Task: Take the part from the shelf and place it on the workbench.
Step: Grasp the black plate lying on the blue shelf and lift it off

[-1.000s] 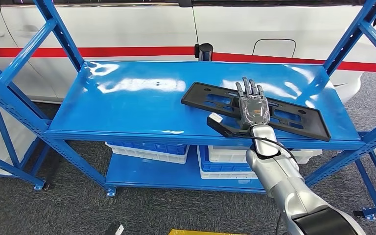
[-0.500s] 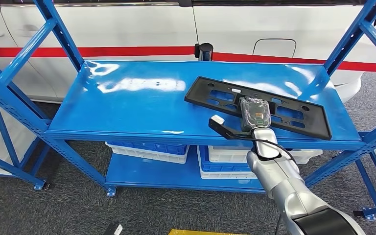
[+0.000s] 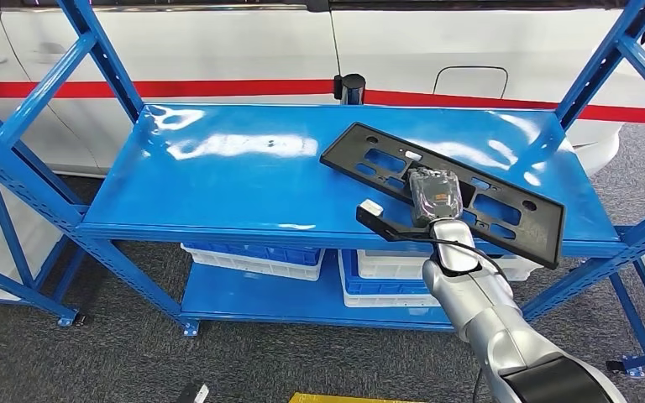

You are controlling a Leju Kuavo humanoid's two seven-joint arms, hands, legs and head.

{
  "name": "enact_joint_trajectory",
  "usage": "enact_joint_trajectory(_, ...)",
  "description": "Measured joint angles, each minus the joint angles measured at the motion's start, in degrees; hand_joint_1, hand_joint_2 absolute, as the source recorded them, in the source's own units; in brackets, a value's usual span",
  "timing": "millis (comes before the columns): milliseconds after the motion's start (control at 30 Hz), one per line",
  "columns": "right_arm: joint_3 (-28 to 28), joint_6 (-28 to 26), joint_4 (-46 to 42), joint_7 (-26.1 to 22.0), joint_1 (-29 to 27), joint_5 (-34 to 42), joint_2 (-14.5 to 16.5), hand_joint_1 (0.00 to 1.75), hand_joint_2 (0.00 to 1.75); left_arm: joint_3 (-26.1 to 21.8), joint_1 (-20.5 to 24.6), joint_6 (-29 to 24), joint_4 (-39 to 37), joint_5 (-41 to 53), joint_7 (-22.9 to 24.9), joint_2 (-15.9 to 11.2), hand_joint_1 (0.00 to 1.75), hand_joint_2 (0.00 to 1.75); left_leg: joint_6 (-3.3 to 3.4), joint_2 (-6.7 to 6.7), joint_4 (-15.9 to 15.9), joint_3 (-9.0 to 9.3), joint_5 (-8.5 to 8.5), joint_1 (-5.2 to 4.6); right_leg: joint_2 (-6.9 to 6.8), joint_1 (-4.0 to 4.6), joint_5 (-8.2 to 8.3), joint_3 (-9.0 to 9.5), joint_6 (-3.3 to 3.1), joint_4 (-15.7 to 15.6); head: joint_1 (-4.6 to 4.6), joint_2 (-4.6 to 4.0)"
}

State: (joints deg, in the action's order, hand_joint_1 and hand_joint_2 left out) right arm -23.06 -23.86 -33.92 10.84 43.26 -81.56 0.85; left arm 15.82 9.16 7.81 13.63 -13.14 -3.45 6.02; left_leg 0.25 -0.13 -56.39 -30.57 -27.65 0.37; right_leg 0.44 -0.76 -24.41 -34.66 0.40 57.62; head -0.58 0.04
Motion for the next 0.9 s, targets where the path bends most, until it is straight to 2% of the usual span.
enact_joint_trajectory(100,0.07,-1.99,-0.08,-1.57,-0.19,1.63,0.07,1.75,1.75,0.0,0.0,-0.79,-0.01,-0.74,0.04,-0.01,0.0,1.75,0.0,0.0,0.0,0.0,0.0,0.0,0.0,0.0,0.0,0.0,0.0,0.0,0.0,0.0)
enact_joint_trajectory(167,0.27,-5.86,-0.82,-3.43,-0.72,3.27,0.21,1.75,1.75,0.02,-0.01,-2.07,-0.02,-1.22,0.64,-0.03,0.0,1.75,0.0,0.02,0.0,-0.01,0.0,0.0,0.01,0.0,0.0,0.0,0.0,0.01,0.0,0.0)
enact_joint_trajectory(233,0.44,-10.3,-3.28,-5.76,-1.6,4.5,0.44,1.75,1.75,0.23,-0.03,-3.26,-0.07,-1.45,2.16,-0.13,0.0,1.75,0.0,0.11,0.0,0.0,0.0,0.01,0.06,0.0,0.01,0.0,0.01,0.01,0.0,0.0)
enact_joint_trajectory(300,0.62,-12.41,-8.13,-8.46,-3.03,4.88,0.63,1.75,1.75,0.75,-0.07,-3.5,-0.15,-1.46,3.03,-0.27,0.0,1.75,0.01,0.17,0.0,0.03,-0.01,0.02,0.1,0.01,0.01,-0.01,0.01,0.01,0.0,0.0)
enact_joint_trajectory(467,1.44,-12.6,-19.8,-11.39,-6.49,4.41,1.25,1.75,1.75,1.83,-0.1,-3.22,-0.25,-1.46,2.73,-0.39,0.0,1.75,0.0,0.03,0.01,0.0,0.0,0.02,0.04,0.03,0.0,-0.03,0.01,0.0,-0.01,0.0)
enact_joint_trajectory(600,1.89,-12.6,-24.07,-11.86,-7.97,4.38,1.31,1.75,1.75,2.37,-0.11,-3.36,-0.3,-1.52,2.72,-0.47,0.0,1.75,0.0,0.07,0.01,-0.01,0.0,0.01,0.03,0.02,0.01,-0.02,0.01,0.01,0.01,0.0)
enact_joint_trajectory(767,3.39,-12.6,-30.47,-16.52,-10.34,4.37,1.57,1.75,1.75,2.58,-0.27,-3.11,-0.3,-2.31,1.63,-0.56,0.0,1.75,0.0,0.06,0.0,-0.02,-0.01,0.0,0.02,0.0,0.01,-0.03,0.01,0.0,0.0,0.0)
enact_joint_trajectory(900,4.06,-12.6,-33.73,-17.11,-11.21,4.44,1.88,1.75,1.75,2.63,-0.31,-3.07,-0.3,-2.47,1.36,-0.56,0.0,1.75,0.01,0.02,0.0,-0.03,-0.01,0.0,0.02,0.01,0.0,-0.03,0.01,0.0,0.01,0.0)
